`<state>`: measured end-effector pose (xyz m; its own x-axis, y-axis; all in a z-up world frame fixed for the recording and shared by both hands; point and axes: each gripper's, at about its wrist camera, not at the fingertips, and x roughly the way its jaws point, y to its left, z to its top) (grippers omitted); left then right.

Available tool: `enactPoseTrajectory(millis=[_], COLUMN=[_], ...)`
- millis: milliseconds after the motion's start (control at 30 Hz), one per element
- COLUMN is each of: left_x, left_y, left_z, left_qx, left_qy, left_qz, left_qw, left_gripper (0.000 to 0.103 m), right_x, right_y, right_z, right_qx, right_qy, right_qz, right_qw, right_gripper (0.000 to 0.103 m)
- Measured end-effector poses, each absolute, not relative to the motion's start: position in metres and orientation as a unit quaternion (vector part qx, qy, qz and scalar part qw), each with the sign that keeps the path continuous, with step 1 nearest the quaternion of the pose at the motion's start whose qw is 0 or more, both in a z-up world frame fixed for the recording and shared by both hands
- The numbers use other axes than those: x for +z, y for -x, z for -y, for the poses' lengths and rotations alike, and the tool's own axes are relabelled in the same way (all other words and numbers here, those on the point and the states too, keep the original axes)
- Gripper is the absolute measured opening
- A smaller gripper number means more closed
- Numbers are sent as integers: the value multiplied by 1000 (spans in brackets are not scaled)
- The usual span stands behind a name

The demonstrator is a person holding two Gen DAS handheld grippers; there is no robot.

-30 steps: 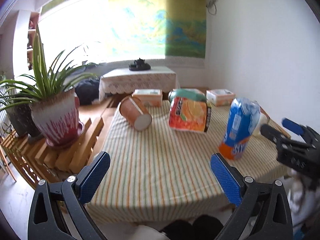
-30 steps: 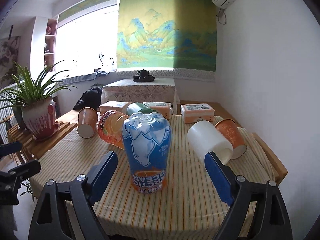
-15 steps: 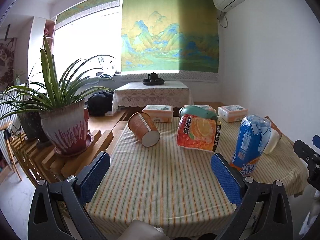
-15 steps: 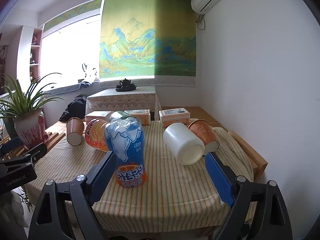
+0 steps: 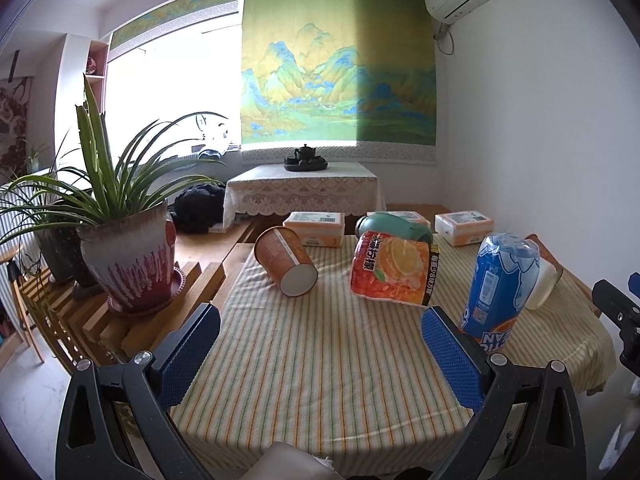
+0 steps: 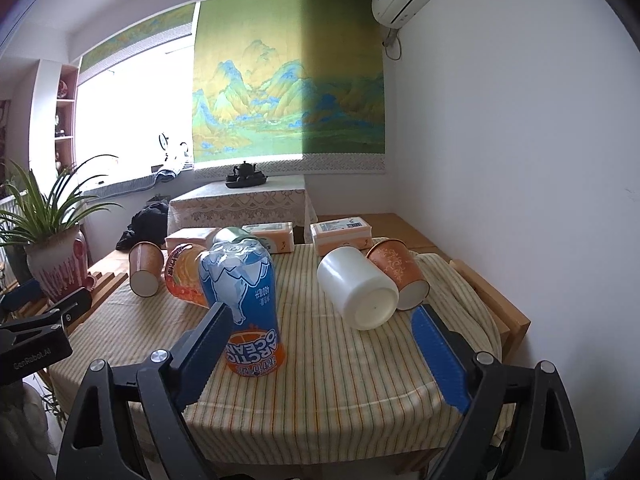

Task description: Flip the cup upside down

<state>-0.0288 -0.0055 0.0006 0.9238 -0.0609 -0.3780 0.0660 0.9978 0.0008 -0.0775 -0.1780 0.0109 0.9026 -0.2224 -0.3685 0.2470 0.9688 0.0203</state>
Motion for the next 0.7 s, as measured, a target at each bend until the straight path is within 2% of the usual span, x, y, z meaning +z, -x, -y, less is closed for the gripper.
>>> enactPoseTrajectory(millis=[700], left_x=[0], left_y=[28], left_z=[4], left_qx=[-36], left_qy=[-3], left_qz=[-195], left_qw=[980], left_gripper=[102], right_x=[8], right_y=[75], right_z=[180], right_qx=[-118], right_qy=[-44], right_qz=[-187], right_qw=[974], right_gripper=[89])
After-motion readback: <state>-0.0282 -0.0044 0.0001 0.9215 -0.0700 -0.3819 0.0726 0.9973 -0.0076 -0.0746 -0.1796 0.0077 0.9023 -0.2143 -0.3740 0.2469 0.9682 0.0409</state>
